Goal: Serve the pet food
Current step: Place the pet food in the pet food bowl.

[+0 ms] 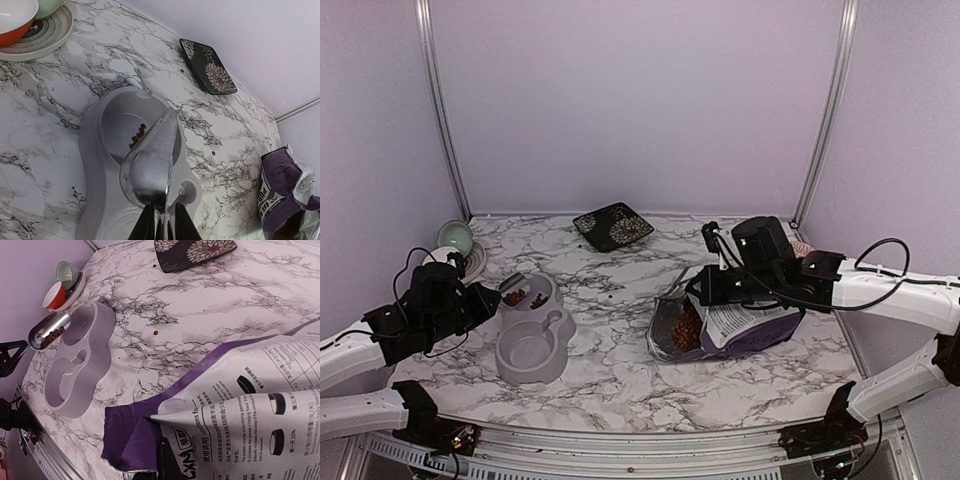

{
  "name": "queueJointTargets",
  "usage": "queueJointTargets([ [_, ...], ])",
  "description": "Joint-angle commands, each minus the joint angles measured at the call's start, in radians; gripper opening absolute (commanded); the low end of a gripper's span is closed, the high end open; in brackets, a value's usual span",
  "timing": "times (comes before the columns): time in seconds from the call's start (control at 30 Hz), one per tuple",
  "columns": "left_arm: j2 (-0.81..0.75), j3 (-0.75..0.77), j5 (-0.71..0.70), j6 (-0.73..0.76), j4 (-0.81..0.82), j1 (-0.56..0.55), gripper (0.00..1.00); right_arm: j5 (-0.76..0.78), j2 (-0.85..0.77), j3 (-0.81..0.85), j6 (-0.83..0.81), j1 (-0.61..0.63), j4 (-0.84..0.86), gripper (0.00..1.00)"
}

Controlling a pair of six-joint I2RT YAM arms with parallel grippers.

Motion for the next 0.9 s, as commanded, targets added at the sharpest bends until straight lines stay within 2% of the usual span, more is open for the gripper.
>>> queueJointTargets([
  [0.0,0.018,0.011,-0.016,0.034,-0.004,0.005,0.00,0.018,0.045,0.027,0.001,-0.022,-0.041,0.00],
  [0.27,0.048,0.020,-0.007,0.059,-0.003,0.005,0.00,0.020,0.104,0.052,-0.018,-0.007,-0.068,0.00],
  [0.47,0.075,0.026,0.006,0.079,-0.003,0.005,0.00,0.043,0.152,0.088,-0.027,0.055,-0.105,0.00],
  [0.87,0.141,0.085,-0.015,0.139,-0.064,0.004,0.00,0.054,0.157,0.088,-0.017,0.074,-0.111,0.00],
])
